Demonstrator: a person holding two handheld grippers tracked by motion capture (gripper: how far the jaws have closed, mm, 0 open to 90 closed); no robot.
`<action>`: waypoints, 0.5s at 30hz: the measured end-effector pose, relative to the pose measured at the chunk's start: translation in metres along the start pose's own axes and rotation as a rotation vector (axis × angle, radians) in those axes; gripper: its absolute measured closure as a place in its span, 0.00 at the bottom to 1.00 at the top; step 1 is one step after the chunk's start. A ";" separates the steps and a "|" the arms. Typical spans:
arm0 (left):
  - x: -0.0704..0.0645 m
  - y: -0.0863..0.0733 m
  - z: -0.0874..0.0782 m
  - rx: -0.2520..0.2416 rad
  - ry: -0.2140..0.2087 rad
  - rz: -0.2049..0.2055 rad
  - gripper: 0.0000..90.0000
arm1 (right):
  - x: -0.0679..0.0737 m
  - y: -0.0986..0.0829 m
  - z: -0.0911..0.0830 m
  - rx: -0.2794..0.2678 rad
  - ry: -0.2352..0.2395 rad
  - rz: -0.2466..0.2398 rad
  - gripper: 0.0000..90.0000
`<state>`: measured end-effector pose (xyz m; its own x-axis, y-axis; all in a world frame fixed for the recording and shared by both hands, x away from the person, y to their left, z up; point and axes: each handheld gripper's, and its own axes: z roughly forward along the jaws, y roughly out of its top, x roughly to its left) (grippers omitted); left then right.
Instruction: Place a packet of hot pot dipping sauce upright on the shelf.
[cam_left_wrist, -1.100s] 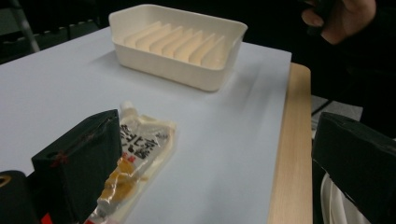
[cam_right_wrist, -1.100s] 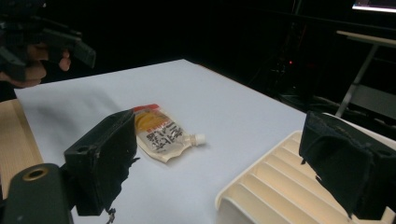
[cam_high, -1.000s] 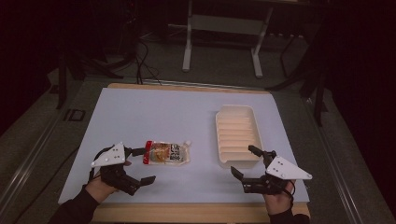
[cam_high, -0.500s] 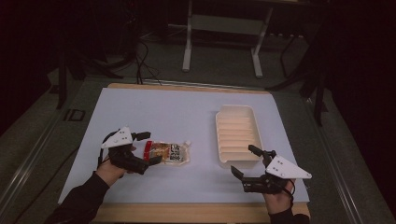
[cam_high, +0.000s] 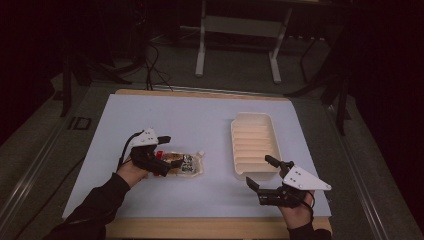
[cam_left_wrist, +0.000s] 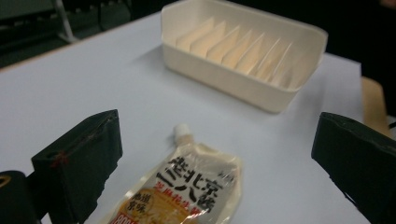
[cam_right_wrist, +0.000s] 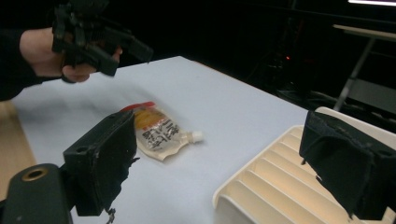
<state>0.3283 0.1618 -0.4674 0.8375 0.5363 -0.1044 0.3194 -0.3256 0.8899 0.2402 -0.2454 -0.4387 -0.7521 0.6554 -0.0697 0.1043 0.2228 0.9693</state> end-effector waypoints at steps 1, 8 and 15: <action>0.001 0.000 0.003 0.014 -0.003 0.003 0.02 | 0.000 0.000 0.000 -0.006 0.001 0.010 0.12; 0.007 0.003 0.021 0.061 -0.022 0.030 0.02 | 0.003 0.001 0.000 0.003 0.019 -0.001 0.12; 0.020 -0.003 0.040 0.119 -0.019 0.047 0.06 | 0.002 0.000 0.000 -0.001 0.029 0.007 0.13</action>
<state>0.3616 0.1425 -0.4897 0.8607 0.5039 -0.0727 0.3287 -0.4409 0.8352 0.2385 -0.2435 -0.4385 -0.7700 0.6355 -0.0565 0.1085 0.2177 0.9700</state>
